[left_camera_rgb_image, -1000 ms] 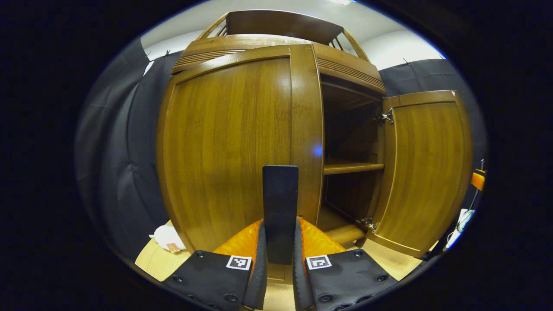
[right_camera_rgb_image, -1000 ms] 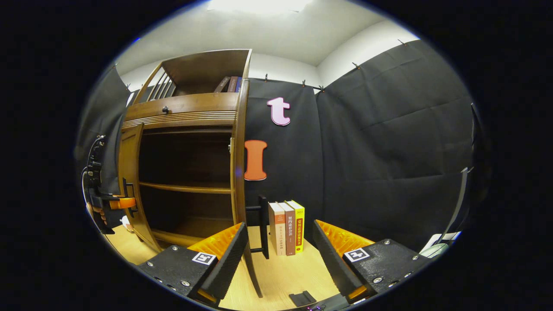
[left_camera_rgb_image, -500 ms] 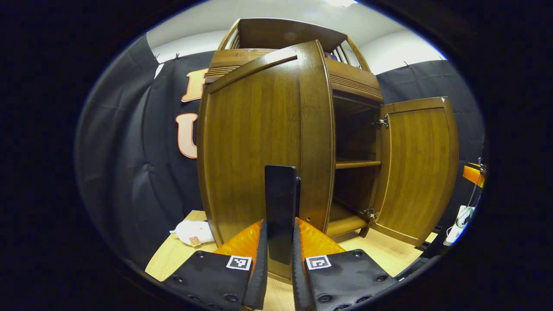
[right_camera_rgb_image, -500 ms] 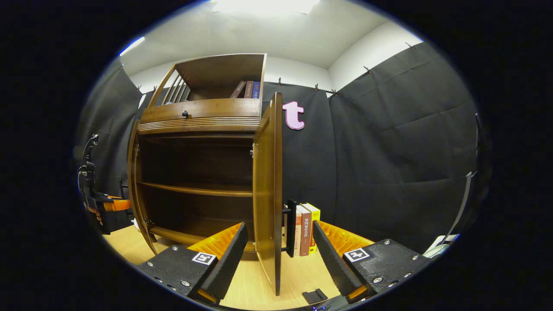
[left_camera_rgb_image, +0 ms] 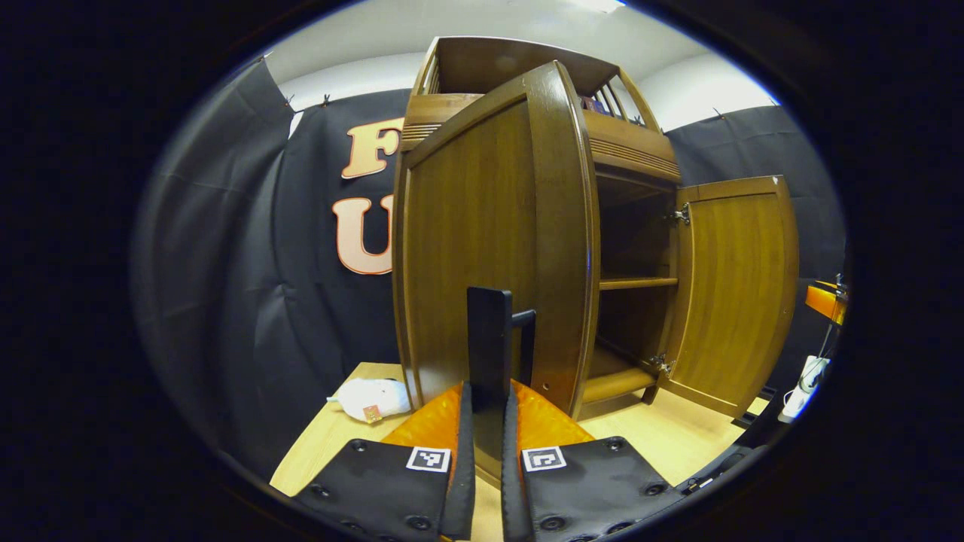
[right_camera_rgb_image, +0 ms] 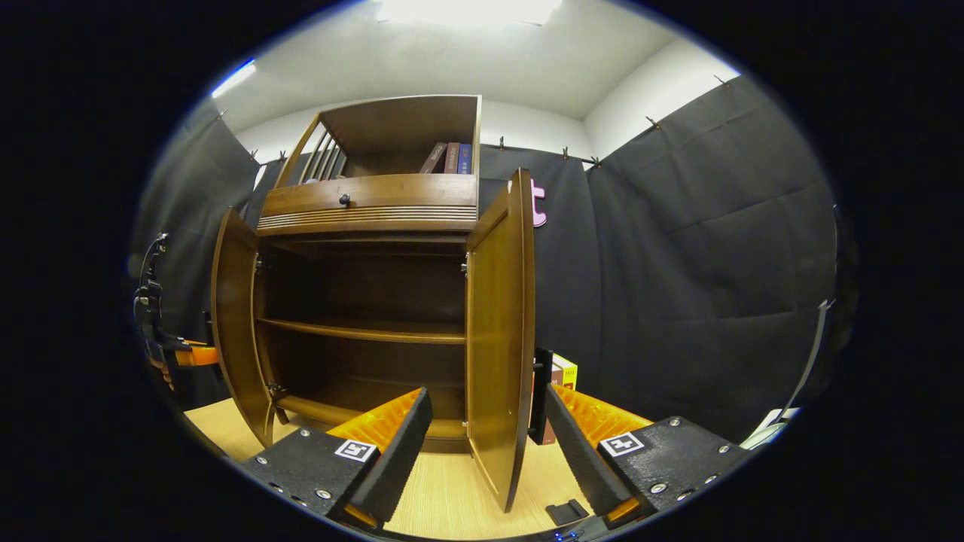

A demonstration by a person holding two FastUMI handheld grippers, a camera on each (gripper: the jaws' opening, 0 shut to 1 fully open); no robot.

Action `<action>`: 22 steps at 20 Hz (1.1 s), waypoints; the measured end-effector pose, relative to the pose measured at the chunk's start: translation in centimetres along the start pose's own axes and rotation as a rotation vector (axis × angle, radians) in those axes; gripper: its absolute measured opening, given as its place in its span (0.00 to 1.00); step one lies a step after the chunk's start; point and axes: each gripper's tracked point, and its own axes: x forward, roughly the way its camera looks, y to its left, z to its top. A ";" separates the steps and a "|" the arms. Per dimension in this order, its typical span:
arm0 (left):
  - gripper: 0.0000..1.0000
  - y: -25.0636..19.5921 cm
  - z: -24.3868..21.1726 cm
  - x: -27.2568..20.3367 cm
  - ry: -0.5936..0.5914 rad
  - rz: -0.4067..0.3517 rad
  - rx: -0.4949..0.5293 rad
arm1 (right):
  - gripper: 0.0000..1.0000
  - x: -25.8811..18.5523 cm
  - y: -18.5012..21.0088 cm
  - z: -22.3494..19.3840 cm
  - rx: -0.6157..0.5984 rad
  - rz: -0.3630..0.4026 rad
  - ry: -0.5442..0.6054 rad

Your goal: Open the right door of the double-door shoe cabinet with the right hand, and open the left door with the left hand.

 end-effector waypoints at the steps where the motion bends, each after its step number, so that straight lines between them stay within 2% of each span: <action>1: 0.21 0.7 0.1 -0.4 -0.005 0.006 0.001 | 0.92 0.0 0.4 0.0 0.001 0.005 -0.001; 3: 0.14 2.1 -0.2 -1.2 0.000 0.038 0.015 | 0.92 0.2 1.0 0.0 0.006 0.011 -0.003; 4: 0.17 2.9 -0.3 -1.6 0.008 0.053 0.027 | 0.93 0.4 1.2 0.0 0.011 0.013 -0.004; 5: 0.13 3.7 -0.3 -1.8 0.002 0.064 0.036 | 0.92 0.4 1.6 0.1 0.018 0.016 -0.006; 6: 0.16 4.5 -0.4 -2.1 0.004 0.074 0.037 | 0.92 0.5 2.0 0.0 0.025 0.020 -0.007; 7: 0.13 5.4 -0.1 -2.5 0.000 0.092 0.025 | 0.92 0.5 2.4 -0.1 0.030 0.025 -0.009; 11: 0.03 8.0 -0.3 -2.9 0.005 0.096 0.009 | 0.92 0.9 3.8 -0.4 0.036 0.045 -0.005; 12: 0.06 8.5 -0.4 -2.8 0.004 0.095 0.003 | 0.93 1.1 4.1 -0.5 0.038 0.051 -0.004; 18: 0.06 10.8 -0.4 -3.5 -0.011 0.096 -0.012 | 0.93 1.5 5.6 -0.6 0.015 0.070 0.004; 22: 0.06 13.3 -0.2 -4.7 -0.022 0.132 -0.023 | 0.93 1.8 6.9 -0.5 0.012 0.089 -0.002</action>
